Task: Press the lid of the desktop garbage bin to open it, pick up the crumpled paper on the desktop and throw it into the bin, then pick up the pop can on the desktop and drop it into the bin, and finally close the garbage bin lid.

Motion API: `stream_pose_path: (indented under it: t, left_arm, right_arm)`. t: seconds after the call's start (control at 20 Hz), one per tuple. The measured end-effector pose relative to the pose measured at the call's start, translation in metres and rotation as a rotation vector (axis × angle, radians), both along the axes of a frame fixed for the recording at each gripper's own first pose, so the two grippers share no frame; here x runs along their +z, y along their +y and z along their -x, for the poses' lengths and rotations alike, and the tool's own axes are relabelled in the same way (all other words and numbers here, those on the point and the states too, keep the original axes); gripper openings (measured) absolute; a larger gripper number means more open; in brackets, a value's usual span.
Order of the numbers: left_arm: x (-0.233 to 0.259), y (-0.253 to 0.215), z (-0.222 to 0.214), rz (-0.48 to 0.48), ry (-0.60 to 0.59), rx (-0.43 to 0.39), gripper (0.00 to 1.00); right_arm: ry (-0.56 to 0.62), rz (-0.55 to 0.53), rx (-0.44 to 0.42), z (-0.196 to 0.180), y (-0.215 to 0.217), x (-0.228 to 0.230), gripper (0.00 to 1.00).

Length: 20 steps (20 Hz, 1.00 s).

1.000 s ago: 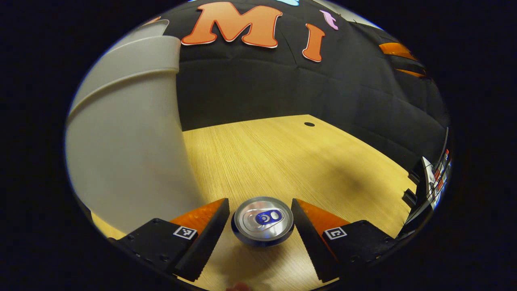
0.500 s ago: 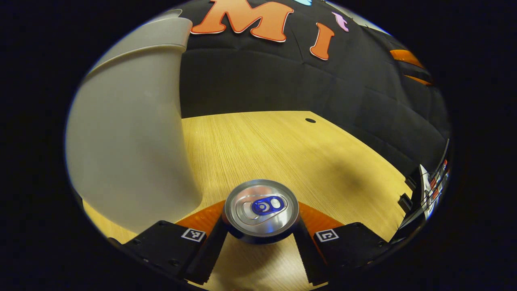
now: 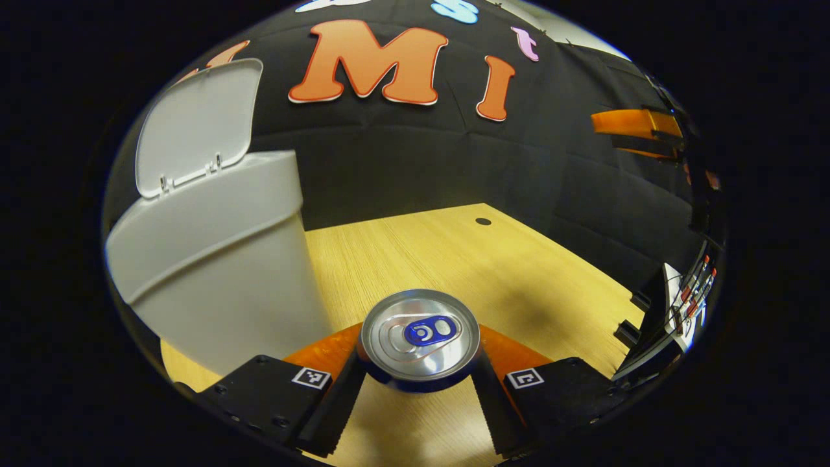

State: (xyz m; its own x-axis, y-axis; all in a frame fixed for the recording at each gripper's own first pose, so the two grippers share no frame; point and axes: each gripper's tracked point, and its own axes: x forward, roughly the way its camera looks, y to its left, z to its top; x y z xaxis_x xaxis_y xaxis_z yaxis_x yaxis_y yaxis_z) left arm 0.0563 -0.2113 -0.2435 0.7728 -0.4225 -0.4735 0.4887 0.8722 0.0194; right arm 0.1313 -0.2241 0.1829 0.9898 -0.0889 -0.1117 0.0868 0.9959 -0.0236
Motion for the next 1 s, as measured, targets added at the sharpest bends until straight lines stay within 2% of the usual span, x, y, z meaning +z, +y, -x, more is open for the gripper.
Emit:
stream_pose_path:
  t: [0.15,0.2,0.3,0.35,0.55,0.75,1.0]
  left_arm:
    - [0.05,0.014,0.009,-0.028,-0.055,0.005,0.83]
    - [0.067,0.022,0.013,-0.037,-0.069,0.01,0.83]
    - [0.1,0.031,0.023,-0.041,-0.087,0.015,0.83]
    - [0.114,0.033,0.028,-0.041,-0.095,0.009,0.83]
    - [0.169,0.049,0.04,-0.055,-0.134,0.01,0.82]
    - [0.21,0.073,0.029,-0.066,-0.154,0.051,0.82]
    - [0.247,0.11,-0.001,0.004,-0.176,0.143,0.82]
  right_arm:
    - [-0.01,-0.03,0.022,-0.004,0.01,0.003,0.96]
    - [-0.016,-0.04,0.032,-0.004,0.013,0.005,1.0]
    - [-0.028,-0.039,0.04,-0.004,0.016,0.008,1.0]
    - [-0.03,-0.034,0.041,-0.004,0.016,0.009,0.96]
    - [-0.025,-0.052,0.062,-0.007,0.023,0.009,0.96]
    - [-0.03,-0.043,0.084,-0.013,0.031,0.012,0.96]
    - [-0.023,-0.033,0.096,-0.018,0.036,0.013,0.96]
